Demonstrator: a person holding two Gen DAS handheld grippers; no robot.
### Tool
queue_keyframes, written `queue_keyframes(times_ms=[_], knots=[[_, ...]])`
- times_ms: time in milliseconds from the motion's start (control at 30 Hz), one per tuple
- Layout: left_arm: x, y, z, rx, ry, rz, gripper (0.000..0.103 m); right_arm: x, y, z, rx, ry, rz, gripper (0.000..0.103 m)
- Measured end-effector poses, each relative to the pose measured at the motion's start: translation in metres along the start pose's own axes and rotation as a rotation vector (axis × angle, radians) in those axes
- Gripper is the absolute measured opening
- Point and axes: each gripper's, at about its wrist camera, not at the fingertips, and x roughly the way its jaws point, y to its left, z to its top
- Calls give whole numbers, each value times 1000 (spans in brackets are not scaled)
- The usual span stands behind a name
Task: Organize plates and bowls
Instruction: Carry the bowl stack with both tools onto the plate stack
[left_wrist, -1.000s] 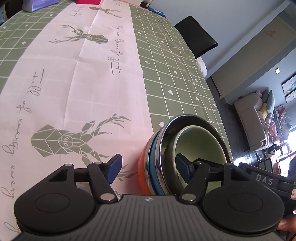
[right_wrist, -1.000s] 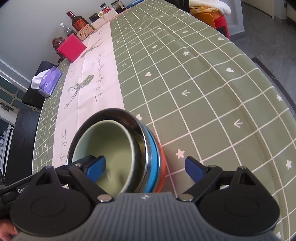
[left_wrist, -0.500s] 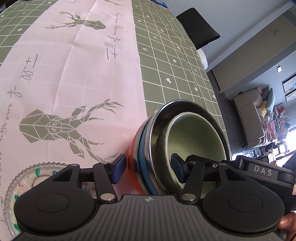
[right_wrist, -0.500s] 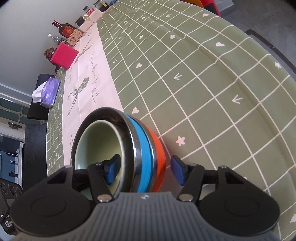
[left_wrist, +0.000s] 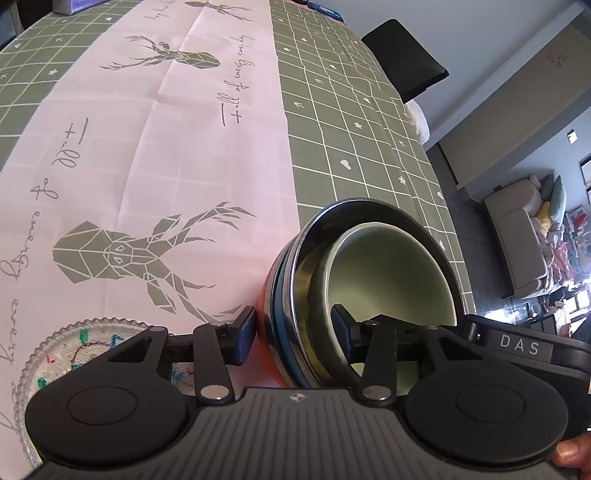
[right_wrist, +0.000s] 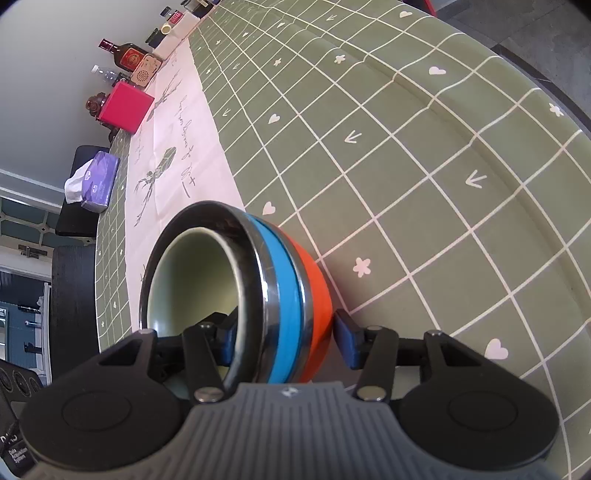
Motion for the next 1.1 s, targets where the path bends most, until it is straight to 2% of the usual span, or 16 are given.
queue_keyframes(times_ms=[633, 1100], knots=[[-12, -10, -2, 3, -17, 60, 46, 0, 1, -3, 8, 4, 3, 46], [-61, -13, -7, 10, -76, 95, 46, -20, 27, -16, -38, -21, 57, 44]])
